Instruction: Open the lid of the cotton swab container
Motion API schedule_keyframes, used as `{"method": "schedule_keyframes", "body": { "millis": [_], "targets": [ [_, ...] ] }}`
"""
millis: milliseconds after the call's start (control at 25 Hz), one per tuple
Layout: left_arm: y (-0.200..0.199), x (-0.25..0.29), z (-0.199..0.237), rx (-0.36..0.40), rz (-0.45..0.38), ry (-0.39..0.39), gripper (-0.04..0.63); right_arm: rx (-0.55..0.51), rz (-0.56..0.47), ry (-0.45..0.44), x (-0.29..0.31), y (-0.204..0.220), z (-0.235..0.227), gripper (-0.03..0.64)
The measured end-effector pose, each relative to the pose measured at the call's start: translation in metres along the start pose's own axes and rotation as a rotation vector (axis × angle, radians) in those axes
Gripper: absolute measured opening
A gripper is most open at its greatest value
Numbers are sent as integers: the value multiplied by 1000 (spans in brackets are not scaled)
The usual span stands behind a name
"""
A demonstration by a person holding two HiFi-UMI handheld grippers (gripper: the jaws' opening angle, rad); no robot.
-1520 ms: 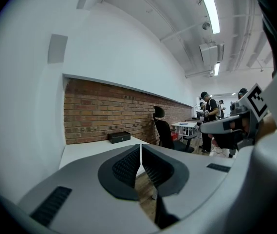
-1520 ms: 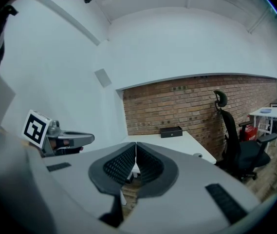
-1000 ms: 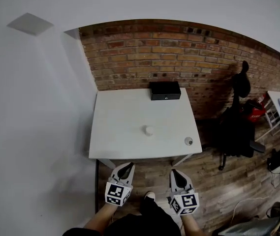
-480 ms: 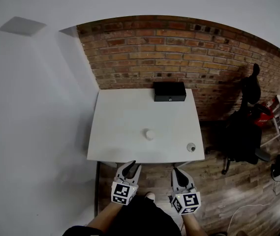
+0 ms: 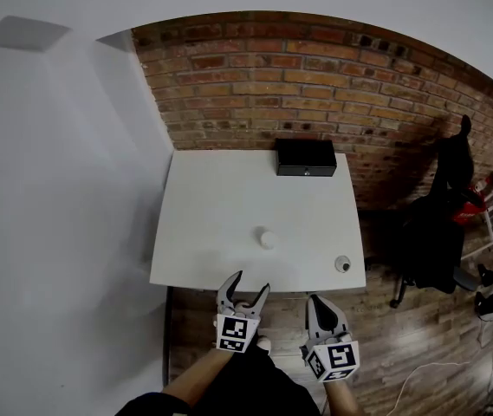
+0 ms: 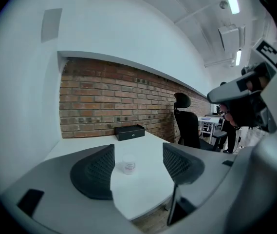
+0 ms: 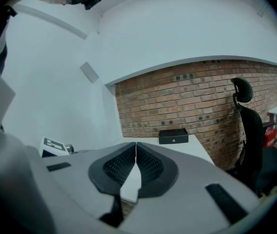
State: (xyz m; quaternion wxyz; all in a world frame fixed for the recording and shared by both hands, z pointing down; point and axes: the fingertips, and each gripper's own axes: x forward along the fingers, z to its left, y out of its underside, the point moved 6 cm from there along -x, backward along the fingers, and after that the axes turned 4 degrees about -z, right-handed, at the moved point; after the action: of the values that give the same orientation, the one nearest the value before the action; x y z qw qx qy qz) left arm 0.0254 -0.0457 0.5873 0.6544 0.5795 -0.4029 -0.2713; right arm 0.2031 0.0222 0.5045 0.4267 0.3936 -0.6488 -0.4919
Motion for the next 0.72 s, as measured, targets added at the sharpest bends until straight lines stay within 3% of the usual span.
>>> {"method": "schedule_keyframes", "body": {
  "millis": [200,720],
  "targets": [
    [17,29,3,1,21,-32,318,-5,8,16,12,-3,-5,21],
    [61,90,12,-41,117,-24,325,21,68,70,35,18,-19,21]
  ]
}}
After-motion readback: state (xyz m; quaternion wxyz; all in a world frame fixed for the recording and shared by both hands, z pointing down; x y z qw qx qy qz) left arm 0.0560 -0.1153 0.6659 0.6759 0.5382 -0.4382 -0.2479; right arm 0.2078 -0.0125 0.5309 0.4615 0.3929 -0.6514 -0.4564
